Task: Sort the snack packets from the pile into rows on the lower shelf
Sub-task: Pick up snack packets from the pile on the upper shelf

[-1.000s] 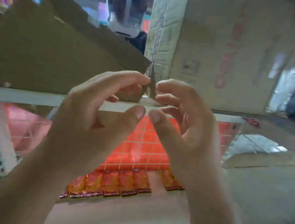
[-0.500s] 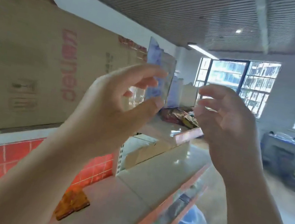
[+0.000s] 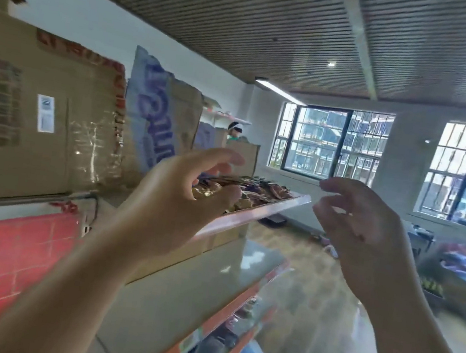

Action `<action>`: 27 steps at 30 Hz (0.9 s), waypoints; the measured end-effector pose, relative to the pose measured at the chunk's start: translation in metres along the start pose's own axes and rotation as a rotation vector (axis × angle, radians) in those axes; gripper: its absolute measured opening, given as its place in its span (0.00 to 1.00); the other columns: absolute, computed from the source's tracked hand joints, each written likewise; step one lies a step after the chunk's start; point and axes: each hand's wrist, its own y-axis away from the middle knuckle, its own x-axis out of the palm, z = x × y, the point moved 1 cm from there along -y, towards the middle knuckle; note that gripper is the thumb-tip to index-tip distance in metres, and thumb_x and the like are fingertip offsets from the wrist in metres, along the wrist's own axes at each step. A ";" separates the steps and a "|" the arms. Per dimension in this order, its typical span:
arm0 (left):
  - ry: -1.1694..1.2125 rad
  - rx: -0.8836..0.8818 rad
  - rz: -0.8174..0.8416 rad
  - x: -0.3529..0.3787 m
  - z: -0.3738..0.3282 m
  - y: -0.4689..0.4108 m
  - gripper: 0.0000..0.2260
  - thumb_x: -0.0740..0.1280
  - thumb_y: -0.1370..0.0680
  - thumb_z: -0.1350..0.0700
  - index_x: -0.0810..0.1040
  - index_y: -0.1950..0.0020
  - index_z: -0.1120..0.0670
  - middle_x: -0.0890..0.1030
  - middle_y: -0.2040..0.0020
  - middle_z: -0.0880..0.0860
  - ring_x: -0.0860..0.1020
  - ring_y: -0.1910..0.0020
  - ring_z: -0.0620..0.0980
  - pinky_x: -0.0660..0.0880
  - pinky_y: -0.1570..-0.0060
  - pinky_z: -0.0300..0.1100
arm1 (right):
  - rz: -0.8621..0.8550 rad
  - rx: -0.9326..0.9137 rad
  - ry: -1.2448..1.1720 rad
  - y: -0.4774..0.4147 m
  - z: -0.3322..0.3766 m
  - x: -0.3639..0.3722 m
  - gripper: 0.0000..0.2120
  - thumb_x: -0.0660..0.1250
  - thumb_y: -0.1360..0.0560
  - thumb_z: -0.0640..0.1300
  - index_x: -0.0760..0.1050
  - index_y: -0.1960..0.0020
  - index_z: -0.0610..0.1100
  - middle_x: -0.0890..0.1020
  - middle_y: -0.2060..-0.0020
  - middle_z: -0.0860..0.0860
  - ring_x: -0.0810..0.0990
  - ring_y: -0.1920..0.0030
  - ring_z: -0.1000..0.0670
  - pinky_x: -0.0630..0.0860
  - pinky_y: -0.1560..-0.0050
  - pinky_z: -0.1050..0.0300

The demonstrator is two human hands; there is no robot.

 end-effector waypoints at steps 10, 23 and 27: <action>-0.016 0.005 0.006 0.096 0.050 -0.081 0.18 0.63 0.26 0.32 0.73 0.37 0.26 0.77 0.43 0.27 0.74 0.41 0.27 0.71 0.49 0.33 | 0.052 0.066 0.053 -0.060 -0.117 -0.005 0.13 0.70 0.30 0.57 0.78 0.46 0.67 0.81 0.51 0.65 0.82 0.52 0.52 0.76 0.53 0.55; -0.087 -0.035 -0.044 0.234 0.161 -0.203 0.18 0.68 0.23 0.38 0.74 0.33 0.32 0.79 0.42 0.34 0.71 0.41 0.26 0.73 0.49 0.31 | 0.102 0.042 0.181 -0.225 -0.297 0.022 0.11 0.74 0.23 0.51 0.78 0.45 0.65 0.83 0.46 0.61 0.83 0.47 0.54 0.74 0.56 0.57; -0.115 -0.085 -0.094 0.255 0.172 -0.222 0.16 0.65 0.25 0.35 0.75 0.37 0.31 0.79 0.46 0.32 0.71 0.43 0.24 0.68 0.54 0.28 | 0.160 0.059 0.202 -0.265 -0.339 0.048 0.08 0.74 0.24 0.51 0.79 0.46 0.59 0.82 0.48 0.61 0.82 0.50 0.57 0.74 0.62 0.62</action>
